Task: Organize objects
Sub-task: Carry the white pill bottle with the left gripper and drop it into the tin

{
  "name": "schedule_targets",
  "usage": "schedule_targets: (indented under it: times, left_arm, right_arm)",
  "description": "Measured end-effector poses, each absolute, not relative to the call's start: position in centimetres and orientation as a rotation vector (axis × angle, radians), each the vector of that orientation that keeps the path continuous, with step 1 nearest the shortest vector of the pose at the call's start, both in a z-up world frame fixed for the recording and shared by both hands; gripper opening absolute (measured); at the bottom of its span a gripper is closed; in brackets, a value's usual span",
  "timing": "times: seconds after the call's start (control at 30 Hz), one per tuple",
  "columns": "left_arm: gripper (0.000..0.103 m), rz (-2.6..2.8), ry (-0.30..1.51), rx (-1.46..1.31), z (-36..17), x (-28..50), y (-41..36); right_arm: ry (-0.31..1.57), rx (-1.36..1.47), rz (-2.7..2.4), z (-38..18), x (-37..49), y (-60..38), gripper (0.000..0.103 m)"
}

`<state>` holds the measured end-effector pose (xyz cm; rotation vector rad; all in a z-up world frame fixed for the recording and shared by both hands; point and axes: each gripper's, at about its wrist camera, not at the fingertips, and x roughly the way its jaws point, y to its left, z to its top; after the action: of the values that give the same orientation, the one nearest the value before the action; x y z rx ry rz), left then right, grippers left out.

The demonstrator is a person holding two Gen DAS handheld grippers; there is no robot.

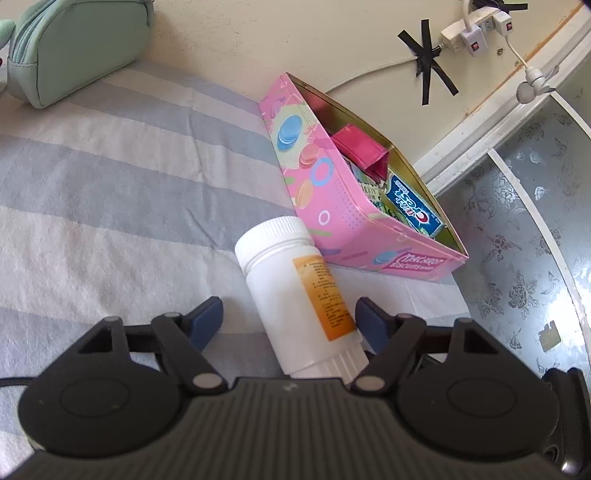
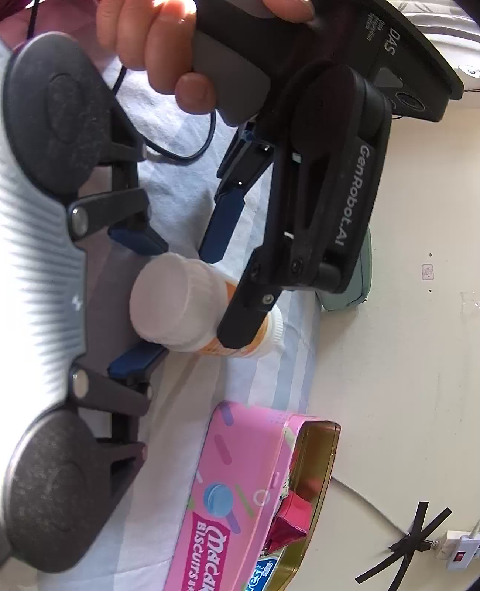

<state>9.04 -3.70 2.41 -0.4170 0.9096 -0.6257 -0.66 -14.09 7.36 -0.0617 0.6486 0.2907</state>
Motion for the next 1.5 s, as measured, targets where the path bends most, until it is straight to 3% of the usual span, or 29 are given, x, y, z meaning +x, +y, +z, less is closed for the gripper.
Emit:
schedule_targets:
  times: [0.07, 0.3, 0.53, 0.87, 1.5]
  left_arm:
    - [0.062, -0.641, 0.917, -0.427, 2.6, 9.1, -4.2]
    - [0.062, -0.668, 0.769, -0.282, 7.5, 7.9, -7.1]
    - [0.063, -0.719, 0.685, -0.187, 10.6, 11.9, -12.9]
    - [0.065, -0.639, 0.675, -0.085, 9.5, 18.8, -19.2]
    - [0.069, -0.414, 0.490, 0.143, 9.9, 14.7, -22.9]
  right_arm:
    - [0.646, -0.048, 0.302, 7.3, -0.6, -14.3, 0.050]
    - [0.484, -0.072, 0.266, 9.9, -1.7, -16.0, 0.050]
    - [0.412, -0.002, 0.184, 13.1, 2.3, -21.0, 0.050]
    - [0.441, 0.117, 0.055, 10.4, 10.6, -27.5, 0.053]
    - [0.369, 0.191, -0.094, 9.6, 9.8, -31.8, 0.055]
